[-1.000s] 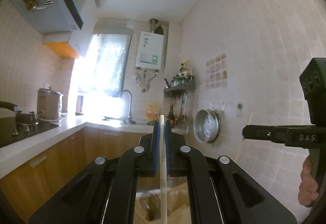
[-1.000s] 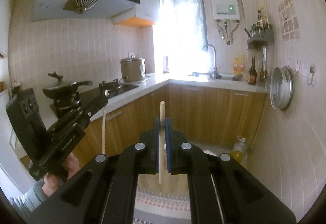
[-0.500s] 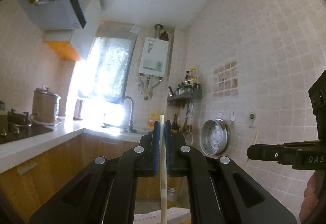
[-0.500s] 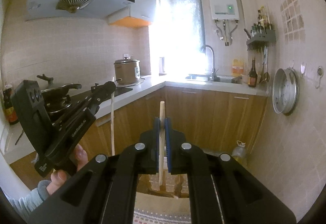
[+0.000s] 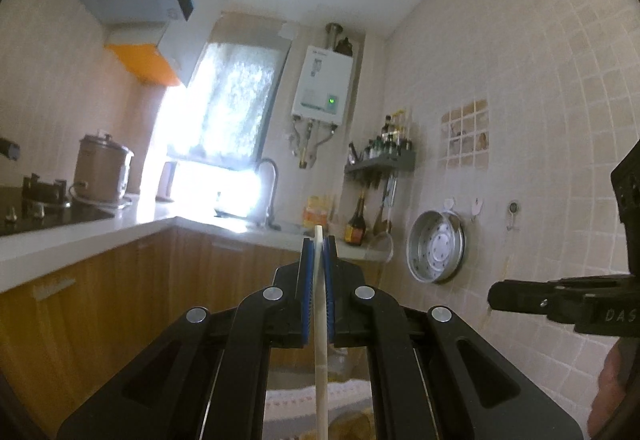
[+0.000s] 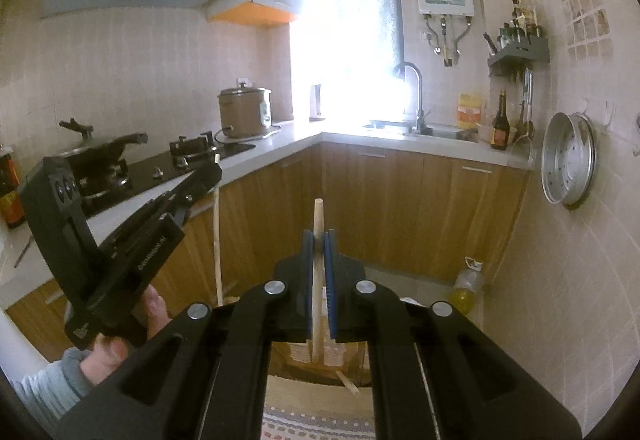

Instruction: Organize utensils

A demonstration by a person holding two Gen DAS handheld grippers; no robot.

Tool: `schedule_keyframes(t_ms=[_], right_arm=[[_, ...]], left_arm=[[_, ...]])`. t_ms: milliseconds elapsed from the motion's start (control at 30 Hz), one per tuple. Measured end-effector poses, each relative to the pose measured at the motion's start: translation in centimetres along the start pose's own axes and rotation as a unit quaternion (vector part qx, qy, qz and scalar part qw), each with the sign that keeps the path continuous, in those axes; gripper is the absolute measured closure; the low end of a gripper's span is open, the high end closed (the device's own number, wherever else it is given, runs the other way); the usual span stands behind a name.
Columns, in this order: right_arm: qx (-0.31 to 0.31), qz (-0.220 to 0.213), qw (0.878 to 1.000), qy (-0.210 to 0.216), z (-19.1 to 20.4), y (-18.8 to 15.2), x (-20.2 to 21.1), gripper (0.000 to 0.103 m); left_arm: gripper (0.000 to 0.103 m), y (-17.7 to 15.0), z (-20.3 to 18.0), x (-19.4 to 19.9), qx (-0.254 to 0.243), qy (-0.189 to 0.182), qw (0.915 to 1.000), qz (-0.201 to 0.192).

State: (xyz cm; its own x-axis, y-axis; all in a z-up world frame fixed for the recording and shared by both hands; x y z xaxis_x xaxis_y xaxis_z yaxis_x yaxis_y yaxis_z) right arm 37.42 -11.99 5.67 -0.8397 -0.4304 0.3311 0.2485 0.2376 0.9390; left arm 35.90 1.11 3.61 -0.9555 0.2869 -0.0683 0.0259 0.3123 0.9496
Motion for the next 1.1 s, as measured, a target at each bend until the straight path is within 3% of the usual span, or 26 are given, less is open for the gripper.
schedule_keyframes(t_ms=[333, 400, 433, 500, 533, 567, 700, 833, 1033, 1100], right_arm=[[-0.011, 0.035, 0.999, 0.011, 0.0, -1.8, -0.4, 0.098], [-0.019, 0.037, 0.999, 0.021, 0.0, -1.9, 0.2, 0.098], [-0.023, 0.036, 0.999, 0.02, -0.1, -1.7, 0.6, 0.098], [-0.026, 0.035, 0.999, 0.023, -0.1, -1.5, 1.4, 0.096], [-0.027, 0.039, 0.999, 0.025, -0.1, -1.3, 1.7, 0.089], [-0.029, 0.039, 0.999, 0.023, -0.1, -1.2, 2.2, 0.084], [-0.038, 0.03, 0.999, 0.018, -0.2, -0.6, 4.8, 0.081], [-0.041, 0.006, 0.999, 0.005, 0.0, -0.2, 8.4, 0.047], [-0.04, 0.001, 0.999, -0.005, 1.1, -1.7, 12.3, 0.047], [-0.046, 0.004, 0.999, -0.009, 1.3, -3.0, 13.3, 0.042]], left_arm=[[0.097, -1.2, -0.7, 1.1, -0.007, -0.005, 0.999, 0.044], [0.077, -0.9, -1.0, 1.6, -0.005, -0.012, 0.9983, 0.057], [0.072, -0.4, -1.2, 2.1, -0.008, -0.01, 0.9984, 0.055], [0.033, 0.4, -1.5, 3.2, -0.016, -0.003, 0.9985, 0.053], [0.028, 1.0, -1.7, 3.9, -0.018, -0.004, 0.9985, 0.052], [0.026, 1.4, -2.0, 4.4, -0.018, -0.008, 0.9985, 0.052], [0.024, 3.7, -3.2, 6.9, -0.015, -0.019, 0.9978, 0.062], [0.016, 5.8, -4.7, 10.2, -0.016, -0.02, 0.9982, 0.055], [0.008, 6.5, -7.1, 14.7, -0.059, 0.032, 0.9964, 0.051], [0.008, 6.1, -7.7, 16.1, -0.068, 0.05, 0.995, 0.054]])
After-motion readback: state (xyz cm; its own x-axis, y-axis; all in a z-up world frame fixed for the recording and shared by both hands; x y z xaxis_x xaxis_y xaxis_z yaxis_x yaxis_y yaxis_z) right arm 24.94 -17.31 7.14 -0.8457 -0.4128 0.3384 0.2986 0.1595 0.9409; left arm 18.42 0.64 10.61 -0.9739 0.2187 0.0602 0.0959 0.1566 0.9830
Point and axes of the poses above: each gripper's, at about its wrist camera, not at the fingertips, and x roughly against the way its jaws point, z to its left, y to its top, the point moved 9 cm from there along -x, roughly the way its jaws point, and after that the axes turned 7 degrees about x, right-handed, at the moved point
